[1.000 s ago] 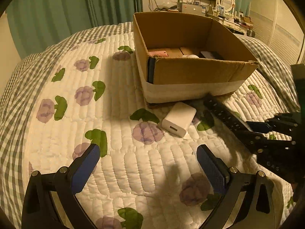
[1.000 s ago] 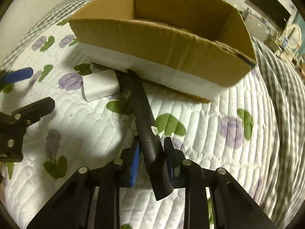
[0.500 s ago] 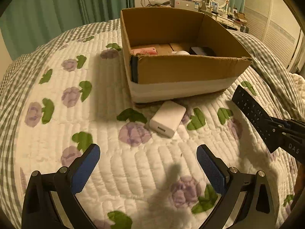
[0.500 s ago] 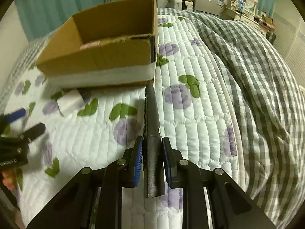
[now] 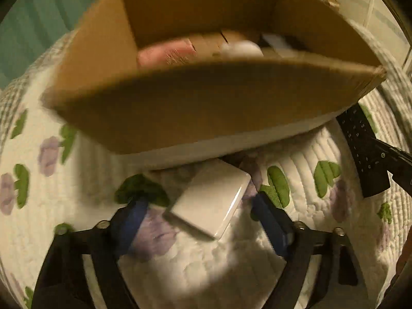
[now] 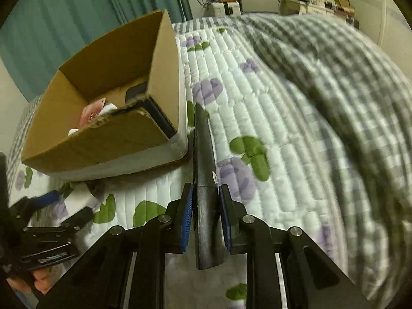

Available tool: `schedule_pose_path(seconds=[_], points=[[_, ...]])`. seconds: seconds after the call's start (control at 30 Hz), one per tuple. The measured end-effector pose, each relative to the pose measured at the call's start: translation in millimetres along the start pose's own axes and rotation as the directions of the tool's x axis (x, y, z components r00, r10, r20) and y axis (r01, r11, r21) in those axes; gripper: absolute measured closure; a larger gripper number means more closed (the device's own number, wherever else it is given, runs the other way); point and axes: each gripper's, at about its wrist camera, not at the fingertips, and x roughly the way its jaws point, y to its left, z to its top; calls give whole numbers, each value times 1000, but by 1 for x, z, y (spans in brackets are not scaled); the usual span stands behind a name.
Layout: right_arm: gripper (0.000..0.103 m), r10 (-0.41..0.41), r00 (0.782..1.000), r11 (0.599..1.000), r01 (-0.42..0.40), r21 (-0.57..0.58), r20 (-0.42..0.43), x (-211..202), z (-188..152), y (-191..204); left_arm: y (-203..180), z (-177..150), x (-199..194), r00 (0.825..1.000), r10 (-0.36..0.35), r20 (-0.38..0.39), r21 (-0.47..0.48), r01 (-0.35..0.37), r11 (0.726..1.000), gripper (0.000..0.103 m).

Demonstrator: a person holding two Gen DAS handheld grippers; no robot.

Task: Organize rigid objects
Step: 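Grasp the white charger block with left tool while right tool holds black cylinder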

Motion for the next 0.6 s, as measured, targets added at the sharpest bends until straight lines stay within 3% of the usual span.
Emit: schedule_pose_path(seconds=[0.1,0.17,0.43,0.6], points=[[84,-3,1000,1000,3,-13,-3,9,-2,3,-3,3,3,1000,-8,2,16,8,1000,28],[84,3,1000,1000,-4,-22,-6,12,1,4,-7,2,-2,1000,-23,5,38,23,999,47],[84,48,998,999,-48,-6,-29,22,9,-4,-6,-12,-23,999,-34,2,31,34,999,57],[84,-24,999,1000,24,-4,40,-15,1,-7,-3,-26,-54,998,-51,32,-16,52,999,60]])
